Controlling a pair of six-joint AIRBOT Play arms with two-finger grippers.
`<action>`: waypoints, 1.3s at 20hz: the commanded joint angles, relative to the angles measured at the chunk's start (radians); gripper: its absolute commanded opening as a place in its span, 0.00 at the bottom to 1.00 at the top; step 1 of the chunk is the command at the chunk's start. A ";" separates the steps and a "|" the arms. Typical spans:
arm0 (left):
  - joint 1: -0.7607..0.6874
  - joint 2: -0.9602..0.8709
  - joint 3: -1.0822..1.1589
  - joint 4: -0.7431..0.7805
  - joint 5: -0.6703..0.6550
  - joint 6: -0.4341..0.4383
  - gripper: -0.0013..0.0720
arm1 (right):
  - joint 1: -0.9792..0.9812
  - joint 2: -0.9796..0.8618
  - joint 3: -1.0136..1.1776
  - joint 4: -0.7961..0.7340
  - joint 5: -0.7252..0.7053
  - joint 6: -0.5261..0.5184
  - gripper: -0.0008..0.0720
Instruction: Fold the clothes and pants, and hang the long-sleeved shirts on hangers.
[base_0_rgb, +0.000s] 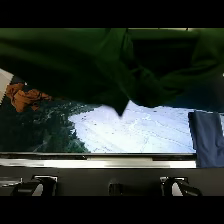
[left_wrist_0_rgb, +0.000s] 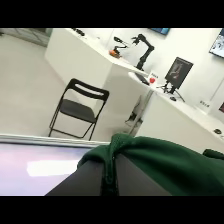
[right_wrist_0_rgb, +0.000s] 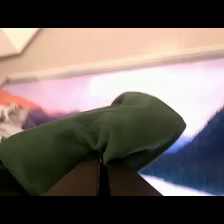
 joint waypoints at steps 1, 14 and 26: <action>0.002 -0.009 -0.041 0.174 -0.036 -0.061 0.04 | -0.002 -0.042 -0.055 -0.143 0.326 0.068 0.08; -0.098 -0.679 -0.364 0.095 0.331 -0.061 0.05 | 0.246 -0.539 -0.861 0.246 -0.456 0.115 0.13; 0.117 -0.756 -0.421 0.100 -0.476 -0.046 0.98 | -0.140 -0.629 -0.602 0.046 -0.160 -0.048 0.98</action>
